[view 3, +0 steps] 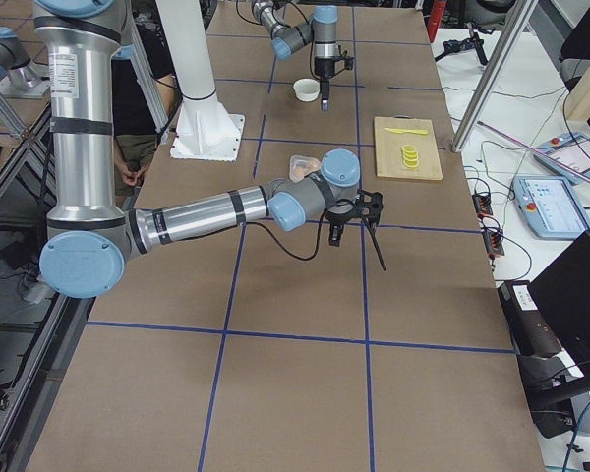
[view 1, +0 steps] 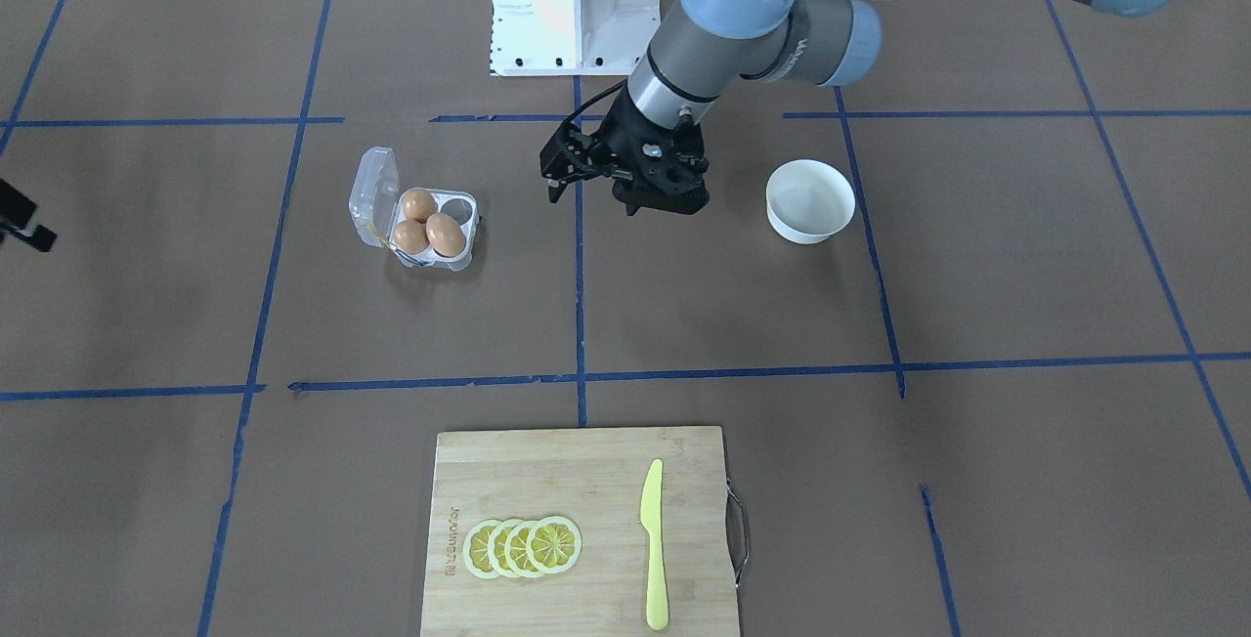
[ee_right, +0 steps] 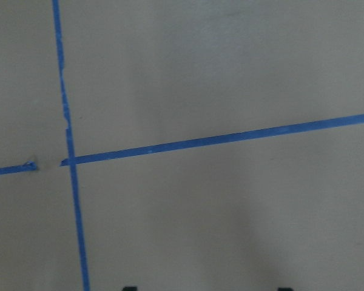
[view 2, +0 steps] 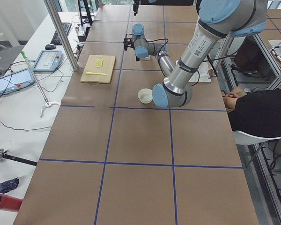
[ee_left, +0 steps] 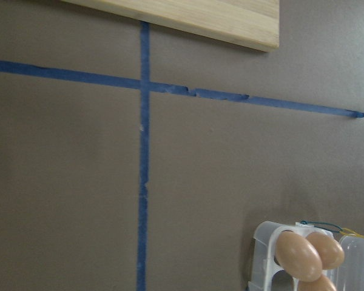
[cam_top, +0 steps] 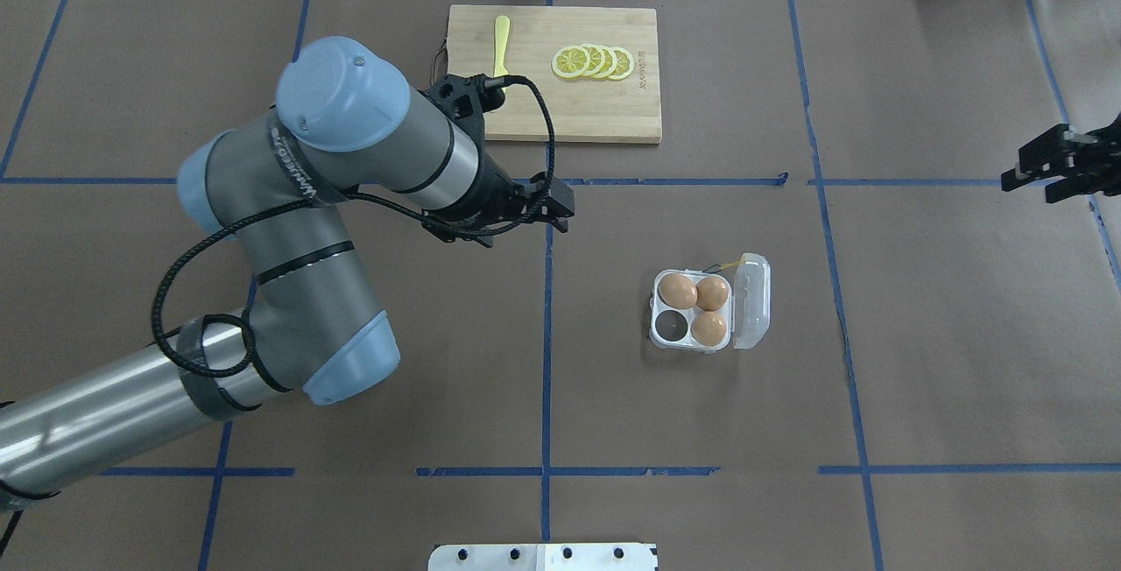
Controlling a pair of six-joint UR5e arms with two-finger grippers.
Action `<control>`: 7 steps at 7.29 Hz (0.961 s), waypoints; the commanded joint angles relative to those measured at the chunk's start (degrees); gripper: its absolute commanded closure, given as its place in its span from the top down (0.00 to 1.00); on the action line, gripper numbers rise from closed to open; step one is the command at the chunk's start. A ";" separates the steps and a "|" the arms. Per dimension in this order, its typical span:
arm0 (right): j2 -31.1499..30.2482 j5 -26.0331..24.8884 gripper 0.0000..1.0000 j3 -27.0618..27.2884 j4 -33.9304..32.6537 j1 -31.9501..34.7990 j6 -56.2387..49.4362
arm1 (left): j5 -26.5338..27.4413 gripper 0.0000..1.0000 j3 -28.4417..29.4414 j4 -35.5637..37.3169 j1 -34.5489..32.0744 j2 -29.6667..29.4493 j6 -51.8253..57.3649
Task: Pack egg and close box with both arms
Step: 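Withdraw the left arm away from the carton while the right arm approaches the carton lid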
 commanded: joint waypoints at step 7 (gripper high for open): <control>9.97 -16.55 0.00 4.45 8.12 -33.32 25.84 | -0.30 1.00 -8.65 15.51 -18.73 11.75 30.44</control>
